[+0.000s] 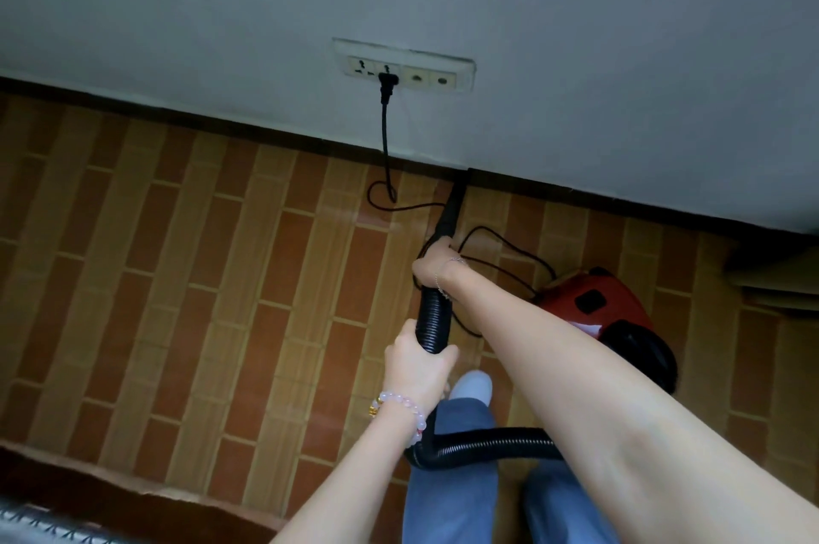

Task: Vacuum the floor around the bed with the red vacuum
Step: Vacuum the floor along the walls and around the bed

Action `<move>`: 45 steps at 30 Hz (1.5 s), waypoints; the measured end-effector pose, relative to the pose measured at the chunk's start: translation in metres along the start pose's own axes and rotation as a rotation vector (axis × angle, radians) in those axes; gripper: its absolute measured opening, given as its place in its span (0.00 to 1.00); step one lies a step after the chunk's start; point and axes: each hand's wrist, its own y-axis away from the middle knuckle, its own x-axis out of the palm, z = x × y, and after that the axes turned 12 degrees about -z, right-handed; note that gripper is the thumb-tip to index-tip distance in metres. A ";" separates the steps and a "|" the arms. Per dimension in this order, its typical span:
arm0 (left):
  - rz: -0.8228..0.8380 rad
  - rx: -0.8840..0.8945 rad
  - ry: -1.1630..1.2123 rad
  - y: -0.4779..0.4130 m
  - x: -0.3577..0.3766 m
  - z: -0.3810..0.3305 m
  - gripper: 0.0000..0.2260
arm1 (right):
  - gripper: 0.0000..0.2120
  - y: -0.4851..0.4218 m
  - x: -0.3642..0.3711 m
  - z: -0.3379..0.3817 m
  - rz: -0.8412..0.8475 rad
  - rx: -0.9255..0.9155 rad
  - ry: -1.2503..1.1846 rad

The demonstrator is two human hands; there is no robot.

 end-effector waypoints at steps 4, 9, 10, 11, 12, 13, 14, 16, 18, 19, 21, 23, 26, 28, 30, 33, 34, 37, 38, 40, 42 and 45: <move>-0.005 0.020 -0.030 -0.001 0.001 0.003 0.06 | 0.31 0.002 -0.002 -0.003 0.047 -0.050 -0.089; -0.011 0.010 -0.069 -0.001 0.007 0.007 0.08 | 0.23 0.001 0.001 -0.010 0.032 -0.118 -0.106; -0.002 0.018 -0.077 -0.002 0.008 0.006 0.08 | 0.24 -0.001 0.000 -0.013 0.021 -0.089 -0.133; 0.013 0.028 -0.087 -0.004 0.009 0.004 0.08 | 0.25 -0.003 -0.003 -0.017 0.008 -0.052 -0.171; 0.033 0.039 -0.103 -0.005 0.012 0.002 0.09 | 0.26 -0.006 -0.007 -0.022 -0.005 -0.015 -0.212; 0.058 0.049 -0.119 -0.007 0.016 -0.001 0.09 | 0.26 -0.010 -0.011 -0.028 -0.015 0.013 -0.246; 0.085 0.057 -0.132 -0.008 0.020 -0.003 0.09 | 0.24 -0.013 -0.015 -0.036 -0.021 0.032 -0.273; 0.124 0.079 -0.162 -0.008 0.032 -0.007 0.09 | 0.19 -0.019 -0.024 -0.052 -0.047 0.067 -0.306; 0.147 0.128 -0.230 -0.006 0.045 -0.011 0.09 | 0.17 -0.025 -0.033 -0.071 -0.091 0.107 -0.319; 0.159 0.157 -0.272 -0.003 0.051 -0.013 0.09 | 0.17 -0.028 -0.037 -0.081 -0.114 0.127 -0.331; 0.181 0.209 -0.358 0.002 0.062 -0.016 0.10 | 0.17 -0.031 -0.043 -0.101 -0.149 0.171 -0.354; 0.209 0.255 -0.434 0.009 0.072 -0.020 0.11 | 0.18 -0.033 -0.048 -0.122 -0.172 0.212 -0.377; 0.241 0.315 -0.542 0.022 0.087 -0.025 0.14 | 0.18 -0.030 -0.057 -0.152 -0.186 0.282 -0.422; 0.256 0.349 -0.594 0.033 0.098 -0.028 0.14 | 0.19 -0.029 -0.062 -0.173 -0.189 0.326 -0.474; 0.267 0.394 -0.636 0.043 0.110 -0.031 0.14 | 0.20 -0.029 -0.068 -0.193 -0.207 0.376 -0.535; 0.273 0.469 -0.696 0.057 0.130 -0.036 0.15 | 0.20 -0.027 -0.078 -0.225 -0.237 0.470 -0.580; 0.278 0.494 -0.713 0.061 0.136 -0.038 0.15 | 0.20 -0.026 -0.082 -0.236 -0.237 0.494 -0.587; 0.300 0.565 -0.758 0.076 0.153 -0.041 0.15 | 0.21 -0.018 -0.092 -0.268 -0.211 0.527 -0.628; 0.306 0.579 -0.768 0.081 0.158 -0.040 0.15 | 0.21 -0.016 -0.093 -0.276 -0.197 0.522 -0.642; 0.312 0.581 -0.777 0.090 0.164 -0.036 0.15 | 0.22 -0.013 -0.091 -0.288 -0.185 0.509 -0.647; 0.312 0.559 -0.770 0.100 0.167 -0.029 0.15 | 0.23 -0.007 -0.087 -0.294 -0.181 0.472 -0.624; 0.357 0.445 -0.711 0.111 0.168 -0.013 0.14 | 0.23 0.005 -0.079 -0.296 -0.155 0.387 -0.555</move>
